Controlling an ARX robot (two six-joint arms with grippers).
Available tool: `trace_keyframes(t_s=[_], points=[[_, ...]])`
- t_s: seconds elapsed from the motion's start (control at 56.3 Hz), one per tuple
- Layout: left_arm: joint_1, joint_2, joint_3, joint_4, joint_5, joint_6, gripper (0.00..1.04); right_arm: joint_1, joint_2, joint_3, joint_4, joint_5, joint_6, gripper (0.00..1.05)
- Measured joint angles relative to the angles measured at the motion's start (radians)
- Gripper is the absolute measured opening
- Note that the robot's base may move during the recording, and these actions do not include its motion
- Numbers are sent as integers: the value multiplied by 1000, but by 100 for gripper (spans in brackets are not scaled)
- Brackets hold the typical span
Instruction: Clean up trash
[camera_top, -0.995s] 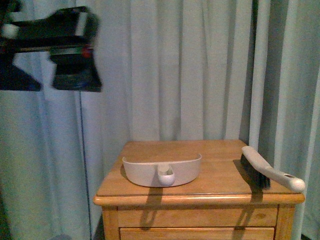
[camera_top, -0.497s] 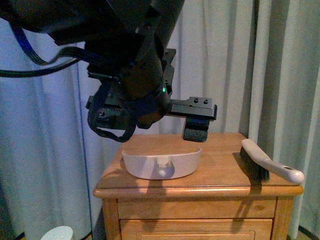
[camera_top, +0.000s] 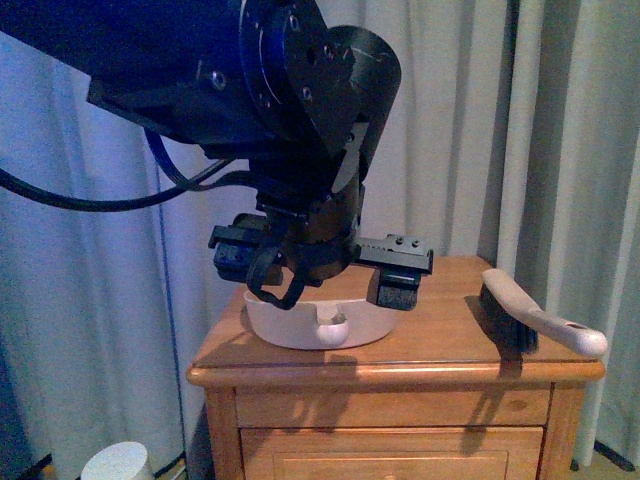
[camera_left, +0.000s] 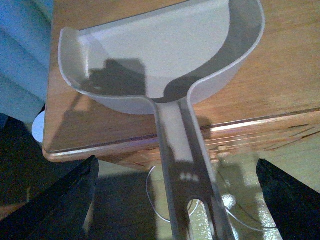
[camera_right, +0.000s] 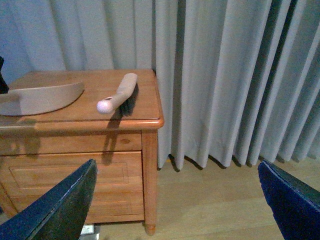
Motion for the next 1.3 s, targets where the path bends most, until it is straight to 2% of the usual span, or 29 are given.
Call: trace_keyframes(t_s=[0.817,1.012,1.155,1.208,1.297], points=[[29,95,40,20,-5,17,97,0,0,0,0,0,0,97],[29,95,22,21,2,15,64,0,0,0,0,0,0,97],[29,94,16,34,5,15,36,0,0,0,0,0,0,97],[29,92,9,42,-1,18,30,0,0,0,0,0,0,97],[29,84,-6,62,-3,21,29,0,0,0,0,0,0,97]])
